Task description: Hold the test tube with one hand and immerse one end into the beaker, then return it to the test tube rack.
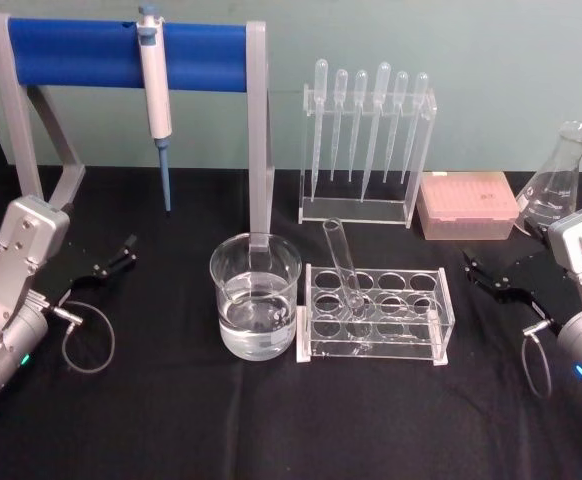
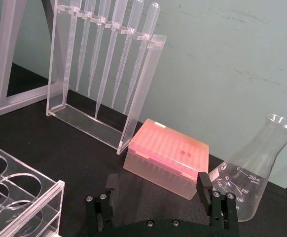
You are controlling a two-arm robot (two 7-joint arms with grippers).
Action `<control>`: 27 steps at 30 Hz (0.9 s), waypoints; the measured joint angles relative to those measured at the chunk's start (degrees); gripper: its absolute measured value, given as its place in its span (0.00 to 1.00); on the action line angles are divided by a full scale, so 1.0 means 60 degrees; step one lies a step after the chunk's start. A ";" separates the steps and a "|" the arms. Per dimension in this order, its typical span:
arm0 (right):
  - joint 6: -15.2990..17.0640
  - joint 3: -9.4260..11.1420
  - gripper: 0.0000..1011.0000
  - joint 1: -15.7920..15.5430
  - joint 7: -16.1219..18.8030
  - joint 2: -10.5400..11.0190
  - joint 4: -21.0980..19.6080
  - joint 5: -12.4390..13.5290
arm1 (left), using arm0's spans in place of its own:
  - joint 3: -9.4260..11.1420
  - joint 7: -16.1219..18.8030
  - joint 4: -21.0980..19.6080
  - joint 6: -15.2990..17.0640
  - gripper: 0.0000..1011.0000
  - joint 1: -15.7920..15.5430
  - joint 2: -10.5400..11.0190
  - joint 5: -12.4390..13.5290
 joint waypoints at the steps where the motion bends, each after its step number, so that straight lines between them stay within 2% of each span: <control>1: -0.0001 0.0000 0.99 0.0000 0.0000 0.0000 0.0000 0.0000 | -0.0001 0.0000 0.0000 0.0000 0.99 0.0000 0.0000 0.0000; 27: 0.0000 0.0000 0.99 0.0000 0.0000 -0.0001 0.0000 0.0000 | -0.0001 0.0000 0.0000 0.0000 0.99 0.0000 0.0000 0.0000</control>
